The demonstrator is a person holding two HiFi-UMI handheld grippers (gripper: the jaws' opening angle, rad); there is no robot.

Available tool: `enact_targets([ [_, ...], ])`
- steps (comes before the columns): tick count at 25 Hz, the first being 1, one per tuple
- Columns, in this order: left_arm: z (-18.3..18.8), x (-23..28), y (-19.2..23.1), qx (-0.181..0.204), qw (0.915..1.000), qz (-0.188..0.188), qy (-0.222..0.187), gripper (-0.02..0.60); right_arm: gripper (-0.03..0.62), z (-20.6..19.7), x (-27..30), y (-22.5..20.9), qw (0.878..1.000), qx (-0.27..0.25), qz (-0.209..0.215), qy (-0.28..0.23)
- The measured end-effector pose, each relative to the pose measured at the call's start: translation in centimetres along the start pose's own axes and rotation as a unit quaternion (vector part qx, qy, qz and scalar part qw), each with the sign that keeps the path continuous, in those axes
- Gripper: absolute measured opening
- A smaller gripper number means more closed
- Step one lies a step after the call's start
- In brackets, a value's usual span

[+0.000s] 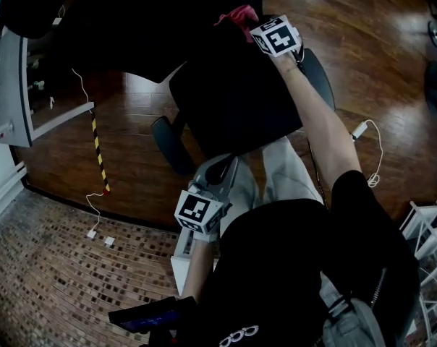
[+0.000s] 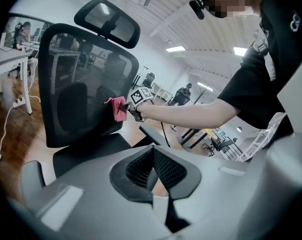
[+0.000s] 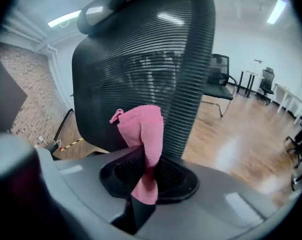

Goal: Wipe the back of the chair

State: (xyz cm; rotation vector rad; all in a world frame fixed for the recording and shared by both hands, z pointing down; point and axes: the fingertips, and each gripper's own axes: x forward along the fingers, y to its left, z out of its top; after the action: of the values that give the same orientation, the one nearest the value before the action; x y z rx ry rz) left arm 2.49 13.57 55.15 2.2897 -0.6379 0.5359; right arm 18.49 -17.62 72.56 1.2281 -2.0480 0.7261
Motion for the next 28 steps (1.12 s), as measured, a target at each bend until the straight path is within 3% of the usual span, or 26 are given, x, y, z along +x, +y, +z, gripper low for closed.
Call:
enact_targets([
  [5,0.3,1.4,-0.9,0.013,0.9996,-0.019,0.014,-0.011,0.05,-1.4,-2.4,-4.0,0.997,0.068,-0.039,-0.004],
  [10,0.2,1.8,-1.4,0.018,0.9992,-0.03,0.021,-0.011,0.049,-3.1,-5.3,-7.9,0.986,0.121,-0.113,-0.003],
  [16,-0.1,1.4,-1.0,0.017,0.999,-0.033,0.024,-0.011,0.049,-4.6,-3.6,-6.1,0.987,0.024,-0.143,0.063],
  [20,-0.6,0.3,-0.1,0.008,0.9994,-0.023,0.023,-0.011,0.049,-5.5,-0.2,-3.0,0.989,-0.007,-0.115,0.091],
  [28,-2.5,-3.3,2.0,-0.011,0.9999,-0.001,0.011,-0.011,0.049,-4.4,2.9,3.9,0.992,-0.063,-0.07,0.081],
])
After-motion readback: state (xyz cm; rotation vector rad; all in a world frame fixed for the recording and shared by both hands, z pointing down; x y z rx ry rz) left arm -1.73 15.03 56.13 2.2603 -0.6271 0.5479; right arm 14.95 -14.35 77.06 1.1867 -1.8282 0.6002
